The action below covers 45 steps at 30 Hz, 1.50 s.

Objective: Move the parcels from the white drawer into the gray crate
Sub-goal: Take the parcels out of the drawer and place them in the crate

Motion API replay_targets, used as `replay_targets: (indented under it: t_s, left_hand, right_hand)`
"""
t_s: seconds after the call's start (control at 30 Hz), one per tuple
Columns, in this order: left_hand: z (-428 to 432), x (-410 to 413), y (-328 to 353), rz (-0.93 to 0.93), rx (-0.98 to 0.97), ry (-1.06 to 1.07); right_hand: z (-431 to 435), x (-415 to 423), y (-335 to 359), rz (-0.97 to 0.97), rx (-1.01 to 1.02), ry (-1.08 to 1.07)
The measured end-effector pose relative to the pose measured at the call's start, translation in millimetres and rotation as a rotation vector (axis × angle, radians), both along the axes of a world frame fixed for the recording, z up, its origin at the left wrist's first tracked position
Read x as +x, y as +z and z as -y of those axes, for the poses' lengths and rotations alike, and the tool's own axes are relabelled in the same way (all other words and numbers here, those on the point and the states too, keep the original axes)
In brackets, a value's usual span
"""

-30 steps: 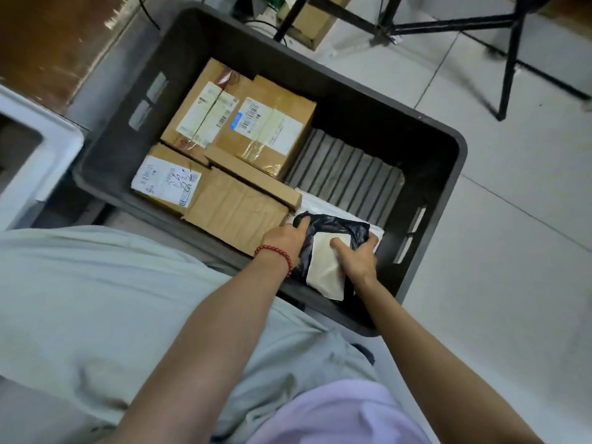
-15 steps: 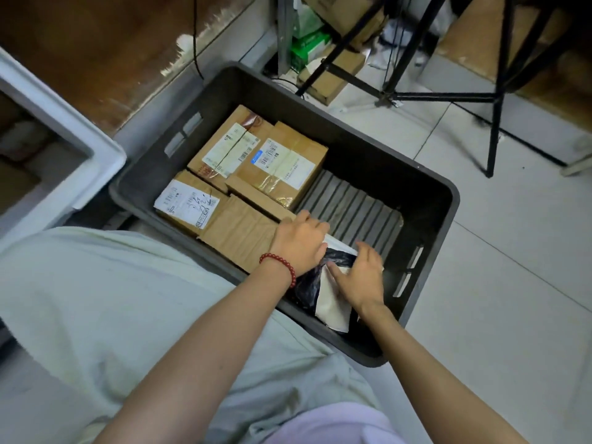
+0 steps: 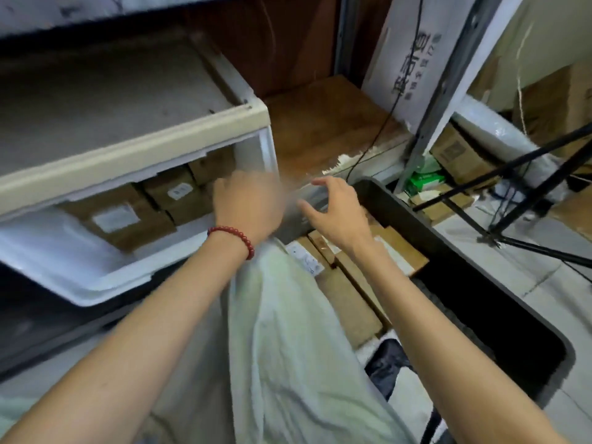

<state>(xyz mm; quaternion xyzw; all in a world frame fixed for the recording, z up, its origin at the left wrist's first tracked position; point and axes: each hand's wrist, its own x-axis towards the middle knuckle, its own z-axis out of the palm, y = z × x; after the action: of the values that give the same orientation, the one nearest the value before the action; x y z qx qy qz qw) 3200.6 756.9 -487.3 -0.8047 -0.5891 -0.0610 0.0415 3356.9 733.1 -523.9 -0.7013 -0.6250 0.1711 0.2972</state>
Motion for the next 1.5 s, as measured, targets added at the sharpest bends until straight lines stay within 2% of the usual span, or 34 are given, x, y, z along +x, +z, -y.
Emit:
replay_targets:
  t_s: [0.2,0.3,0.4,0.53,0.67,0.93,1.03,1.13,1.3,1.4,1.5]
  left_hand:
    - [33,-117,15,0.027,0.039,0.208]
    - [61,-170,0,0.037,-0.002,0.327]
    - [87,-212,-23,0.054,-0.082,0.472]
    - [93,-233,-43,0.164,-0.195,0.571]
    - [75,-234,-50,0.17,-0.087,0.522]
    - [30,-244,-89,0.194,-0.113,0.509]
    - [5,-246,-104,0.279,-0.136,0.542]
    - [-28,-251,-111,0.394,-0.175,0.59]
    - [-63,-262,-127,0.346,-0.181,0.597]
    - [-75,-268,-134,0.45,-0.156,0.678]
    - [-85,-273,-137,0.464,-0.096,0.667]
  right_hand:
    - [-19,-113,37,0.154,0.048,0.463]
    - [-20,-152,29,0.222,-0.032,0.585]
    - [-21,-172,9,0.192,-0.116,0.641]
    - [-28,-187,-12,0.176,-0.176,0.651]
    - [-38,-197,-29,0.225,-0.239,0.658]
    - [-77,-213,-51,0.219,-0.259,0.616]
    - [-100,-220,-64,0.196,-0.282,0.558]
    - [-127,-236,-75,0.115,-0.244,0.595]
    - [-156,-265,-99,0.101,-0.129,0.617]
    - [-173,-279,-109,0.057,-0.063,0.594]
    - [-186,-287,-114,0.043,-0.037,0.613]
